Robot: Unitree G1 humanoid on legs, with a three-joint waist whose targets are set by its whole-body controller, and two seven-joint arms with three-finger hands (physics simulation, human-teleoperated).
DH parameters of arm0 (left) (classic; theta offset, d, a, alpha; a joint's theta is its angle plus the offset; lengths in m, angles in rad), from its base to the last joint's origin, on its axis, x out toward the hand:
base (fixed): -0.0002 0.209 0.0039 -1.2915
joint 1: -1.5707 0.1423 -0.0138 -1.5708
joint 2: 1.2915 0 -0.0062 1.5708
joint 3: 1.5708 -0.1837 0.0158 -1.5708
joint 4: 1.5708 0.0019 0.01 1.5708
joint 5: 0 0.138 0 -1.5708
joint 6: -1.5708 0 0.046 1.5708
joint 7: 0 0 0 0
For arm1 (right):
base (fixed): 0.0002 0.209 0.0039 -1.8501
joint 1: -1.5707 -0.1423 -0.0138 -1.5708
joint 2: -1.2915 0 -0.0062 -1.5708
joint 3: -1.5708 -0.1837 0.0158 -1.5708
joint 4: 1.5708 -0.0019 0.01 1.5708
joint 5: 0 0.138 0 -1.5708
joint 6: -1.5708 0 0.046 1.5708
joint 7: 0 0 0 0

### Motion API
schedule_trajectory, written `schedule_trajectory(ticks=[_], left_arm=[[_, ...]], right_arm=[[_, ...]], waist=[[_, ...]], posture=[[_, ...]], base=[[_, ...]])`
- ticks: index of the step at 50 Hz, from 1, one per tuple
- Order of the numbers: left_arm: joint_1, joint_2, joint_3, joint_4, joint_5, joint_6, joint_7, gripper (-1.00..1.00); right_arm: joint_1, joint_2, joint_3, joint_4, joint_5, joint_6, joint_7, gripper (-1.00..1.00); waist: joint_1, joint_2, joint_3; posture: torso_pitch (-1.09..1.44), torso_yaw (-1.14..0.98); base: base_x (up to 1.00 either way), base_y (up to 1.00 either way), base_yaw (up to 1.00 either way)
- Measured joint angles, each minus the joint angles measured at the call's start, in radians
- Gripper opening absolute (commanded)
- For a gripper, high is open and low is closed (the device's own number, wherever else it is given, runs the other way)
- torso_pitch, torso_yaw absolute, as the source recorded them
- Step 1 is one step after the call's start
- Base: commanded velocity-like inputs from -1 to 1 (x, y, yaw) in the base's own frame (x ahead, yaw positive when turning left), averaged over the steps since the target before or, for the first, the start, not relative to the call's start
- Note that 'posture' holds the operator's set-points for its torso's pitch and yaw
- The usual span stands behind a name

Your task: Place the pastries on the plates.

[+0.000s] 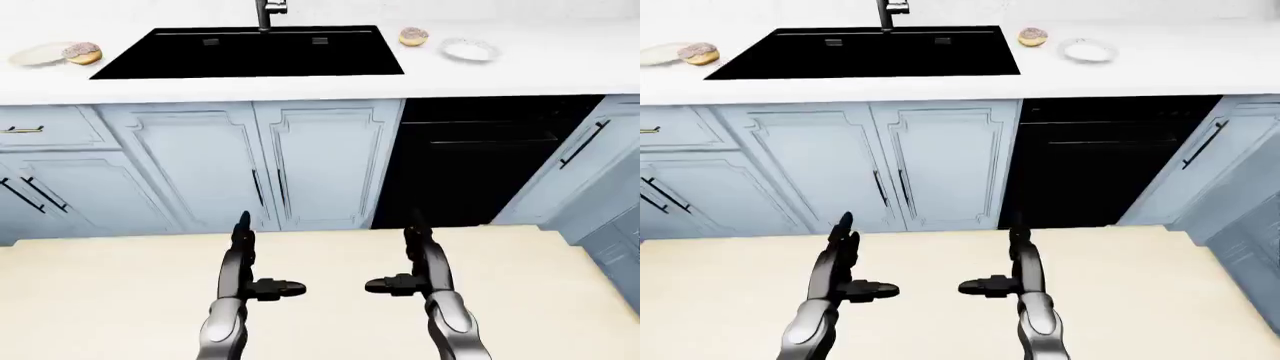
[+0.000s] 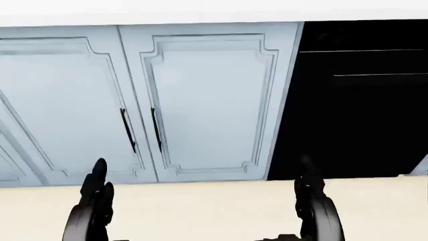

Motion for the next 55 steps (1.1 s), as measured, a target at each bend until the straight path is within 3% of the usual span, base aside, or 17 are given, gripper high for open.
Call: schedule_trajectory(ticks=[1,3,5,9,18,24,29,33,36,38,39,41,43,47,51,54,55], left_arm=[[-0.006,0.002,-0.002,-0.039,0.000,0.028,0.000,1.00],[-0.056,0.006,-0.001,-0.148,0.000,0.087,0.005,1.00],[-0.094,0.008,0.001,-0.215,-0.003,0.132,0.007,1.00],[-0.163,0.021,0.001,-0.308,-0.002,0.257,0.006,1.00],[-0.471,0.101,0.048,-0.410,-0.002,0.558,-0.022,1.00],[-0.725,0.185,0.082,-0.263,-0.016,0.618,-0.048,1.00],[-0.810,0.231,0.113,-0.273,-0.031,0.660,-0.041,1.00],[-0.831,0.258,0.114,-0.353,-0.051,0.708,-0.043,1.00],[-0.842,0.270,0.121,-0.390,-0.054,0.741,-0.042,1.00],[-0.848,0.284,0.127,-0.405,-0.055,0.756,-0.040,1.00],[-0.840,0.281,0.127,-0.410,-0.055,0.758,-0.040,1.00],[-0.828,0.279,0.114,-0.398,-0.061,0.764,-0.043,1.00],[-0.821,0.279,0.108,-0.381,-0.062,0.764,-0.044,1.00],[-0.828,0.282,0.119,-0.387,-0.058,0.755,-0.037,1.00],[-0.824,0.271,0.107,-0.371,-0.045,0.705,-0.027,1.00],[-0.799,0.275,0.124,-0.375,-0.047,0.714,-0.027,1.00],[-0.791,0.278,0.130,-0.368,-0.046,0.723,-0.026,1.00]], right_arm=[[-0.001,-0.005,0.000,-0.041,-0.002,0.025,-0.003,1.00],[-0.042,-0.009,-0.018,-0.166,0.004,0.086,-0.012,1.00],[-0.086,-0.009,-0.025,-0.237,0.019,0.125,-0.020,1.00],[-0.172,-0.028,-0.043,-0.287,0.043,0.196,-0.035,1.00],[-0.476,-0.136,-0.104,-0.439,0.077,0.487,-0.060,1.00],[-0.742,-0.231,-0.131,-0.375,0.117,0.589,-0.059,1.00],[-0.804,-0.239,-0.114,-0.380,0.149,0.586,-0.080,1.00],[-0.796,-0.248,-0.128,-0.415,0.177,0.613,-0.106,1.00],[-0.796,-0.258,-0.138,-0.449,0.191,0.638,-0.124,1.00],[-0.811,-0.273,-0.142,-0.471,0.204,0.663,-0.132,1.00],[-0.812,-0.283,-0.148,-0.472,0.209,0.667,-0.135,1.00],[-0.812,-0.292,-0.162,-0.462,0.208,0.677,-0.146,1.00],[-0.827,-0.296,-0.162,-0.461,0.206,0.685,-0.153,1.00],[-0.837,-0.296,-0.148,-0.479,0.213,0.685,-0.155,1.00],[-0.852,-0.298,-0.146,-0.468,0.214,0.690,-0.154,1.00],[-0.837,-0.283,-0.130,-0.470,0.218,0.692,-0.152,1.00],[-0.834,-0.283,-0.122,-0.463,0.221,0.697,-0.149,1.00]], waist=[[0.000,-0.003,-0.005],[0.004,-0.003,-0.046],[0.005,-0.012,-0.032],[0.007,-0.009,-0.063],[0.009,-0.004,-0.064],[0.011,-0.004,-0.063],[0.019,-0.001,-0.052],[0.033,0.016,-0.042],[0.049,-0.018,-0.036],[0.045,-0.067,-0.039],[0.034,-0.060,-0.032],[0.023,-0.069,-0.023],[0.021,-0.058,-0.023],[0.014,-0.009,-0.014],[0.000,0.035,-0.020],[0.017,0.034,0.006],[0.019,0.040,0.000]], posture=[[0.00,0.00],[0.00,0.00],[0.00,0.00],[0.00,0.00],[0.00,0.00],[0.00,0.00],[0.00,0.00],[0.00,0.00],[0.00,0.00],[0.00,0.00],[0.00,0.00],[0.00,0.00],[0.00,0.00],[0.00,0.00],[0.00,0.00],[0.00,0.00],[0.00,0.00]], base=[[0.00,0.00,0.00],[0.00,0.00,0.00],[0.00,0.00,0.00],[0.00,0.00,0.00],[0.00,0.00,0.00],[0.08,-0.06,0.00],[0.25,-0.23,0.00],[0.36,-0.47,0.00],[0.35,-0.47,0.00],[0.36,-0.47,0.00],[0.35,-0.48,0.00],[0.36,-0.47,0.00],[0.35,-0.47,0.00],[0.36,-0.47,0.00],[0.36,-0.47,0.00],[0.39,-0.47,0.00],[0.44,-0.48,0.00]])
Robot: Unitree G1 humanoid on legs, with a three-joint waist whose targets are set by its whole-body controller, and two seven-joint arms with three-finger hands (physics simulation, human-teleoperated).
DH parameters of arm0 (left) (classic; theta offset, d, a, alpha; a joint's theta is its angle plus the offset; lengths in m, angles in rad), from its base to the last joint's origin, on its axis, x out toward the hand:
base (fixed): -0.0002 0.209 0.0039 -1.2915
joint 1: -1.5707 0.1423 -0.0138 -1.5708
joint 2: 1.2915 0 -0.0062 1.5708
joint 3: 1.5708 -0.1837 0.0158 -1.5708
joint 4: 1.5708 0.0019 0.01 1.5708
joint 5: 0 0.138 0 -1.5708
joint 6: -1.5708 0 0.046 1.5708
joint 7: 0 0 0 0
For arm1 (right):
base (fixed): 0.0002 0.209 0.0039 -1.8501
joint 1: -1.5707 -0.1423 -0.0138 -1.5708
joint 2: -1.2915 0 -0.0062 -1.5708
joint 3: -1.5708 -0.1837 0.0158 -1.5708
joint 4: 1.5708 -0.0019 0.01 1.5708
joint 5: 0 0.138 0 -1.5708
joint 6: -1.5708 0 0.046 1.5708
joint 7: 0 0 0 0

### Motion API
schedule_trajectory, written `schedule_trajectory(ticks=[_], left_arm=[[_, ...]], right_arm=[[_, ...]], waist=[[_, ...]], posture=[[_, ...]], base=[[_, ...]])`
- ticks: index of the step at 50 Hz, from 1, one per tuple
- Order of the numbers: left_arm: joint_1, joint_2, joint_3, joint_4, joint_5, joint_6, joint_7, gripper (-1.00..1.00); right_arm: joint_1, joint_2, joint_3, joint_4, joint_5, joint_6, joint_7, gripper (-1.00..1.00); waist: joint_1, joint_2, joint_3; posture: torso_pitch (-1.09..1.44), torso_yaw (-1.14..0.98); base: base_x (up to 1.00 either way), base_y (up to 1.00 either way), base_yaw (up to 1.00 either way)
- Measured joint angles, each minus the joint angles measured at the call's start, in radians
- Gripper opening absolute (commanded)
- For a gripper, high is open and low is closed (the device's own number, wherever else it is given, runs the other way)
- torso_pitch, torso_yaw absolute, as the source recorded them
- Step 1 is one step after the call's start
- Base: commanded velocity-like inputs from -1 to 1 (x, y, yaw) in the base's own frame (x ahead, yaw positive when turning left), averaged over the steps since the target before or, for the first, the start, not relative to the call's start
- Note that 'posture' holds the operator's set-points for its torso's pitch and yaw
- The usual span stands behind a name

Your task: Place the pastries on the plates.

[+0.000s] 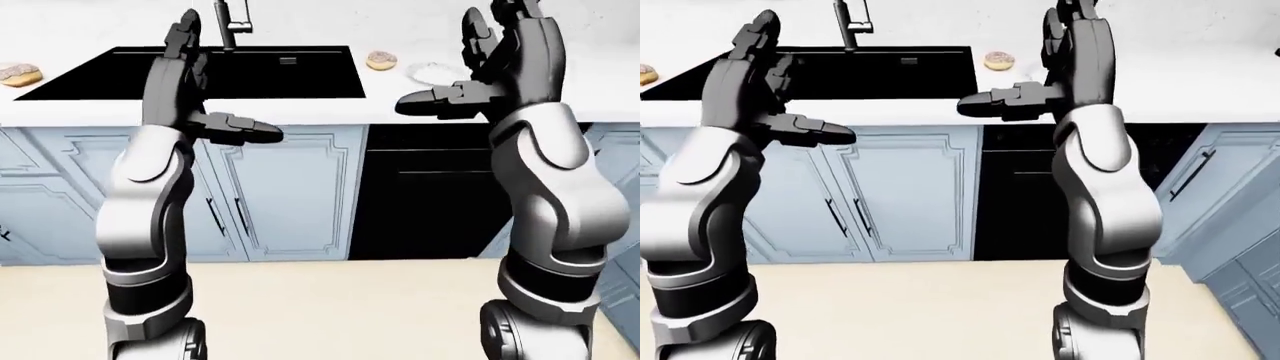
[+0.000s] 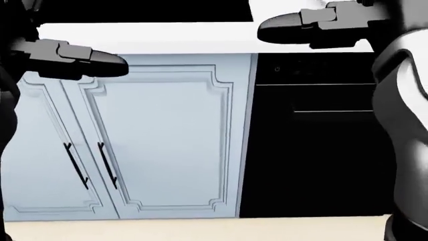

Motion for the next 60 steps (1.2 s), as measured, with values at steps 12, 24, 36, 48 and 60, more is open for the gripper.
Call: schedule_trajectory(ticks=[12,24,36,48,60], left_arm=[[-0.022,-0.004,-0.002,0.003,0.003,-0.050,0.021,1.00],[-0.014,0.000,-0.003,-0.021,-0.020,-0.022,0.027,1.00],[-0.001,0.001,0.001,-0.021,-0.015,-0.036,0.044,1.00],[0.018,-0.007,-0.013,0.033,-0.014,-0.028,0.036,1.00],[-0.001,0.010,0.012,0.003,0.007,-0.042,0.040,1.00]], right_arm=[[-0.011,-0.009,-0.023,-0.041,0.010,-0.018,-0.002,1.00],[-0.012,-0.007,-0.018,-0.015,-0.015,-0.005,-0.012,1.00],[-0.024,-0.001,-0.019,-0.065,-0.010,-0.013,-0.010,1.00],[0.002,0.007,-0.013,-0.022,-0.027,0.032,-0.007,1.00],[-0.017,0.011,0.002,-0.046,-0.026,-0.016,0.017,1.00]], waist=[[0.017,-0.098,-0.027],[-0.003,-0.038,-0.020],[0.009,-0.057,-0.049],[-0.019,-0.020,-0.011],[0.008,-0.060,-0.043]], posture=[[0.00,0.00],[0.00,0.00],[0.00,0.00],[0.00,0.00],[0.00,0.00]], base=[[0.63,-0.46,0.00],[0.18,-0.10,0.00],[0.19,-0.04,0.00],[0.01,0.00,0.00],[0.11,0.00,0.00]])
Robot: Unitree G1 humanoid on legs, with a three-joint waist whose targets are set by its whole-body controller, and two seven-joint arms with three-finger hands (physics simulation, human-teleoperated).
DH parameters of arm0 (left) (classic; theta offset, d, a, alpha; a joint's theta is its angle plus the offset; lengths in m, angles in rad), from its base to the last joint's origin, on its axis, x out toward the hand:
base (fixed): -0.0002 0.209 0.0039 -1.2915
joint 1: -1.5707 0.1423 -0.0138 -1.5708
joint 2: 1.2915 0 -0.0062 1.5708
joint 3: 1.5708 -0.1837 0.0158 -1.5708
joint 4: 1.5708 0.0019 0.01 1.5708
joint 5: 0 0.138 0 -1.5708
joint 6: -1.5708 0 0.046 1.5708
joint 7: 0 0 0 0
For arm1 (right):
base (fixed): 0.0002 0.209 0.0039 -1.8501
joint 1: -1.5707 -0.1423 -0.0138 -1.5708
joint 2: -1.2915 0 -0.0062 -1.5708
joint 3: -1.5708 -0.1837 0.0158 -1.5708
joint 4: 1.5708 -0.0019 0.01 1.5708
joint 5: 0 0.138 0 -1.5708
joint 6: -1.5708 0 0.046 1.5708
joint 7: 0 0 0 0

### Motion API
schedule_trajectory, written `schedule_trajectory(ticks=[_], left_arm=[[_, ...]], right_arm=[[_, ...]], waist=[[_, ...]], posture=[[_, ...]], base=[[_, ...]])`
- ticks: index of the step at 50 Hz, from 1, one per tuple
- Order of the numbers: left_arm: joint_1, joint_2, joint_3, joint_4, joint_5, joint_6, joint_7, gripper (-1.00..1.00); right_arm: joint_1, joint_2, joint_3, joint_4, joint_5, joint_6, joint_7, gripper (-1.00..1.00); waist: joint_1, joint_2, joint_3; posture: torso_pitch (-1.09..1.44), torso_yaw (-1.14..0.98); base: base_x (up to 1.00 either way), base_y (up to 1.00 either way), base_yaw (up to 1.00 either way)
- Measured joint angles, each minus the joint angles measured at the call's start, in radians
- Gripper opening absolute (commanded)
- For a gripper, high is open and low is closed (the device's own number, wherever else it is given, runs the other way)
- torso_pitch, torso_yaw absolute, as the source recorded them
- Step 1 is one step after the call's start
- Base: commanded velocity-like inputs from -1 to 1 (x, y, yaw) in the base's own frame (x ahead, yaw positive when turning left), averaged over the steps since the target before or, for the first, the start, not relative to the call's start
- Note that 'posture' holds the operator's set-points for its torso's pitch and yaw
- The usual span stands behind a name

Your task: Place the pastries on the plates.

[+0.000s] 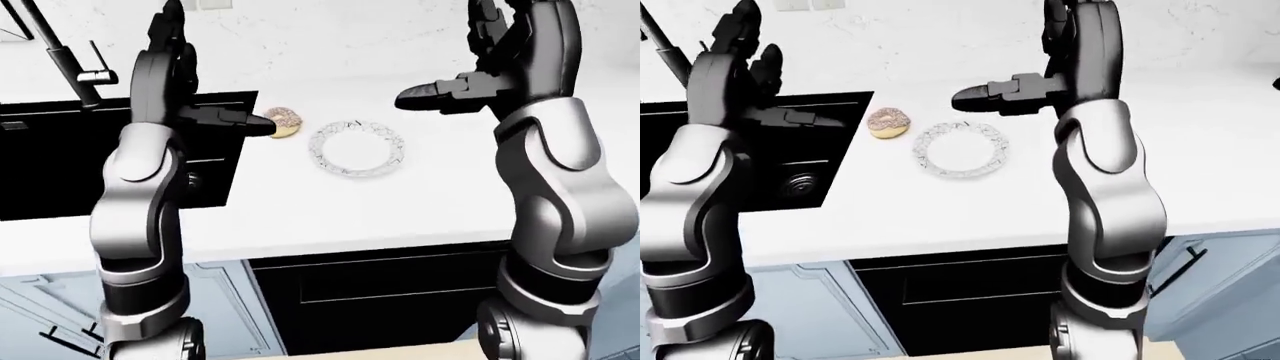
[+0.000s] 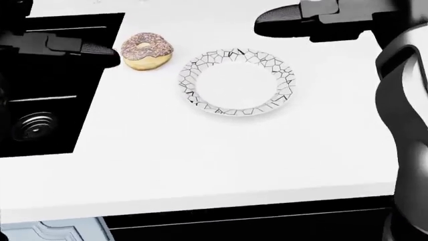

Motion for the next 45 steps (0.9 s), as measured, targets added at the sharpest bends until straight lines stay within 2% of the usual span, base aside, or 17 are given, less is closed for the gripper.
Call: schedule_trajectory(ticks=[1,3,5,7,12,16,17,19,21,22,27,29,31,33,37,41,45], left_arm=[[0.000,-0.002,-0.003,-0.001,-0.001,-0.001,-0.001,1.00],[0.013,-0.013,-0.018,-0.008,-0.005,0.000,-0.005,1.00],[0.017,-0.013,-0.035,-0.002,-0.009,0.009,-0.014,1.00],[0.014,-0.012,-0.032,0.006,-0.007,0.012,-0.017,1.00],[0.018,-0.012,-0.018,0.008,0.004,0.011,-0.014,1.00],[0.025,-0.015,-0.027,0.003,0.002,0.022,-0.018,1.00],[0.021,-0.012,-0.025,0.002,0.003,0.021,-0.019,1.00],[0.026,-0.008,-0.011,0.004,0.008,0.015,-0.016,1.00],[0.029,-0.006,0.000,0.015,0.015,0.013,-0.012,1.00],[0.026,-0.004,0.002,0.017,0.017,0.012,-0.010,1.00],[0.021,-0.007,-0.005,0.015,0.015,-0.006,-0.013,1.00],[0.016,-0.005,-0.003,0.023,0.010,-0.001,-0.017,1.00],[0.007,-0.002,-0.003,0.033,0.007,0.005,-0.019,1.00],[0.003,-0.005,-0.015,0.055,0.004,0.010,-0.023,1.00],[-0.025,0.010,-0.040,0.110,-0.004,0.013,-0.044,1.00],[-0.104,0.031,-0.028,0.186,0.006,-0.008,-0.067,1.00],[-0.205,0.045,-0.025,0.338,0.012,-0.092,-0.106,1.00]], right_arm=[[0.004,-0.001,-0.005,0.000,-0.001,0.002,-0.001,1.00],[0.019,-0.006,-0.020,0.006,-0.006,0.008,-0.006,1.00],[0.024,-0.007,-0.033,0.018,-0.013,0.021,-0.016,1.00],[0.017,-0.007,-0.031,0.019,-0.015,0.027,-0.021,1.00],[0.020,-0.003,-0.010,0.019,-0.016,0.018,-0.013,1.00],[0.033,0.003,-0.014,0.028,-0.022,0.019,-0.010,1.00],[0.032,0.005,-0.014,0.026,-0.023,0.017,-0.010,1.00],[0.039,0.013,-0.003,0.019,-0.020,0.014,-0.007,1.00],[0.037,0.017,0.005,0.013,-0.012,0.013,-0.002,1.00],[0.035,0.017,0.002,0.005,-0.006,0.013,-0.002,1.00],[0.033,0.009,-0.008,-0.001,-0.005,-0.001,-0.010,1.00],[0.031,0.010,-0.006,0.003,-0.006,-0.001,-0.012,1.00],[0.030,0.008,-0.004,0.011,-0.006,-0.001,-0.011,1.00],[0.039,0.008,-0.010,0.018,-0.005,0.002,-0.013,1.00],[0.036,0.001,-0.023,0.035,-0.009,0.019,-0.021,1.00],[0.032,0.003,-0.012,0.025,-0.007,0.014,-0.021,1.00],[0.038,-0.002,-0.018,0.001,0.003,0.015,-0.018,1.00]], waist=[[-0.002,-0.015,0.003],[-0.019,-0.008,0.015],[-0.022,-0.028,0.018],[-0.017,-0.027,0.027],[-0.024,0.005,0.045],[-0.029,0.067,0.014],[-0.030,0.075,0.008],[-0.019,0.058,0.013],[-0.016,0.076,0.018],[-0.019,0.077,0.018],[-0.023,0.043,0.037],[-0.014,0.018,0.038],[-0.007,-0.019,0.030],[-0.003,-0.004,0.035],[0.007,0.017,0.025],[0.003,0.016,0.021],[0.000,0.016,0.011]], posture=[[0.00,0.00],[0.00,0.00],[0.00,0.00],[0.00,0.00],[0.00,0.00],[0.00,0.00],[0.00,0.00],[0.00,0.00],[0.00,0.00],[0.00,0.00],[0.00,0.00],[0.00,0.00],[0.00,0.00],[0.00,0.00],[0.00,0.00],[0.00,0.00],[0.00,0.00]], base=[[0.15,0.00,0.00],[0.13,0.00,0.00],[0.00,0.00,0.00],[0.00,0.00,0.00],[0.03,0.00,0.00],[0.10,0.00,0.00],[0.11,0.00,0.00],[0.10,0.00,0.00],[0.01,0.00,0.00],[0.00,0.00,0.00],[0.00,0.00,0.00],[0.00,0.00,0.00],[0.00,0.00,0.00],[0.00,0.00,0.00],[0.00,0.00,0.00],[0.00,0.00,0.00],[0.00,0.00,0.00]])
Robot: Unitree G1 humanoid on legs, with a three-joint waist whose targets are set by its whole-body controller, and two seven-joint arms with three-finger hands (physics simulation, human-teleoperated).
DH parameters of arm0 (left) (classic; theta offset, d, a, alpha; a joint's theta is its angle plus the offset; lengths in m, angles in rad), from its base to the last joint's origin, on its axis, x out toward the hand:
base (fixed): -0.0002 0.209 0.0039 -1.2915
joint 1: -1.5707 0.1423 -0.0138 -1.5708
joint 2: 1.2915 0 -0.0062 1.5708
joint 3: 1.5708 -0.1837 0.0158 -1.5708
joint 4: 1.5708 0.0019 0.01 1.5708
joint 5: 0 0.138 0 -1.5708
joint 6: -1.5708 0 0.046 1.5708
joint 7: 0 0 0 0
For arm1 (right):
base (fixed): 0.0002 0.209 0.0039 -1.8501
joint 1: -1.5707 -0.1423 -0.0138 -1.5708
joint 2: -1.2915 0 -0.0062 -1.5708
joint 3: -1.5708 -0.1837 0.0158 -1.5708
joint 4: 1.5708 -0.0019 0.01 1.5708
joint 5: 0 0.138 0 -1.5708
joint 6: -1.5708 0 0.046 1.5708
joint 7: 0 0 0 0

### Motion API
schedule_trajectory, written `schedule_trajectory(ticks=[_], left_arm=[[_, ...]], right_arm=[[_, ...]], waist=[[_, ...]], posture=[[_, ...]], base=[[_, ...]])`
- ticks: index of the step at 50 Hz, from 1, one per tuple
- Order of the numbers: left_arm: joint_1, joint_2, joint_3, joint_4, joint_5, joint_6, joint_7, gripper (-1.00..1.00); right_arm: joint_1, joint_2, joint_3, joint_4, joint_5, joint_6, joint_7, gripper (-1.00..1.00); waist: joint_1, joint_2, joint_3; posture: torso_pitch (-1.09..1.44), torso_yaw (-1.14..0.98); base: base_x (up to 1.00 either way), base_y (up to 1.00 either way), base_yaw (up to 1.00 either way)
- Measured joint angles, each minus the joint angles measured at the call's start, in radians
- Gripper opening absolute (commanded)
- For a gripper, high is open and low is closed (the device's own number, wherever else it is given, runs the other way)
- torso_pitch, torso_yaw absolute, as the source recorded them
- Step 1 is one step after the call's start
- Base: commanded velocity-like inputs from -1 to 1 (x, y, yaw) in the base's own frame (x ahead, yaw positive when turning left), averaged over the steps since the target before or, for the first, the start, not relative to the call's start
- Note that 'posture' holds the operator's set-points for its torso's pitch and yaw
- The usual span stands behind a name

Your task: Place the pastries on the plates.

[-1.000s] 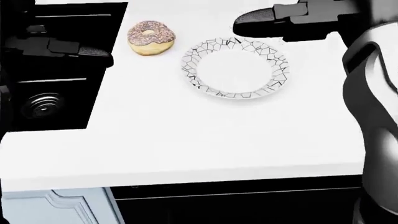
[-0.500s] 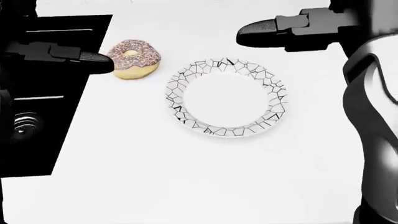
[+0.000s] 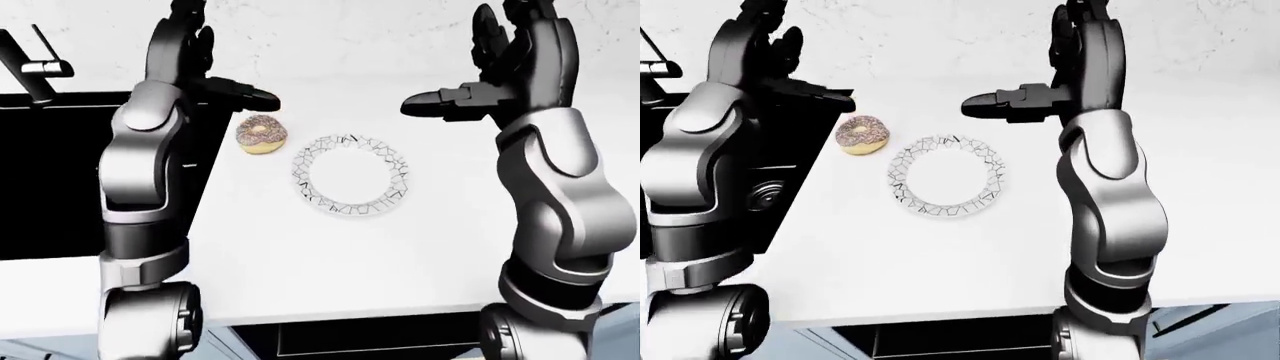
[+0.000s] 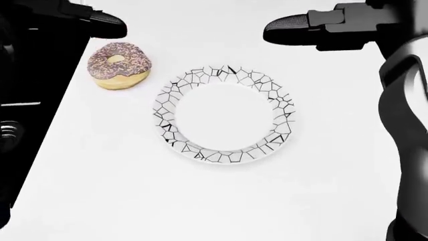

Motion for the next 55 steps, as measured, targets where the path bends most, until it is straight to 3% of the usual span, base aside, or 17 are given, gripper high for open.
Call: schedule_trajectory(ticks=[9,17,26,42,55], left_arm=[[-0.197,0.024,-0.032,0.635,0.061,-0.348,-0.090,1.00],[-0.297,0.042,-0.015,1.065,0.106,-0.601,-0.081,1.00],[-0.324,0.036,-0.018,1.181,0.135,-0.667,-0.055,1.00],[-0.283,0.001,-0.034,1.200,0.177,-0.674,-0.116,1.00],[-0.252,-0.009,-0.046,1.217,0.248,-0.699,-0.096,1.00]], right_arm=[[0.010,-0.014,-0.018,-0.041,0.020,0.030,-0.013,1.00],[0.013,-0.022,-0.019,-0.061,0.031,0.051,-0.021,1.00],[0.012,-0.037,-0.028,-0.081,0.044,0.069,-0.022,1.00],[0.039,-0.041,-0.031,-0.094,0.047,0.074,-0.022,1.00],[0.062,-0.040,-0.041,-0.117,0.049,0.077,-0.022,1.00]], waist=[[-0.007,-0.001,-0.008],[-0.009,-0.013,-0.008],[-0.010,-0.013,-0.018],[-0.013,-0.012,-0.016],[-0.014,-0.012,-0.018]], posture=[[0.00,0.00],[0.00,0.00],[0.00,0.00],[0.00,0.00],[0.00,0.00]], base=[[0.00,0.00,0.00],[0.00,0.00,0.00],[0.00,0.00,0.00],[0.00,0.00,0.00],[0.00,0.00,0.00]])
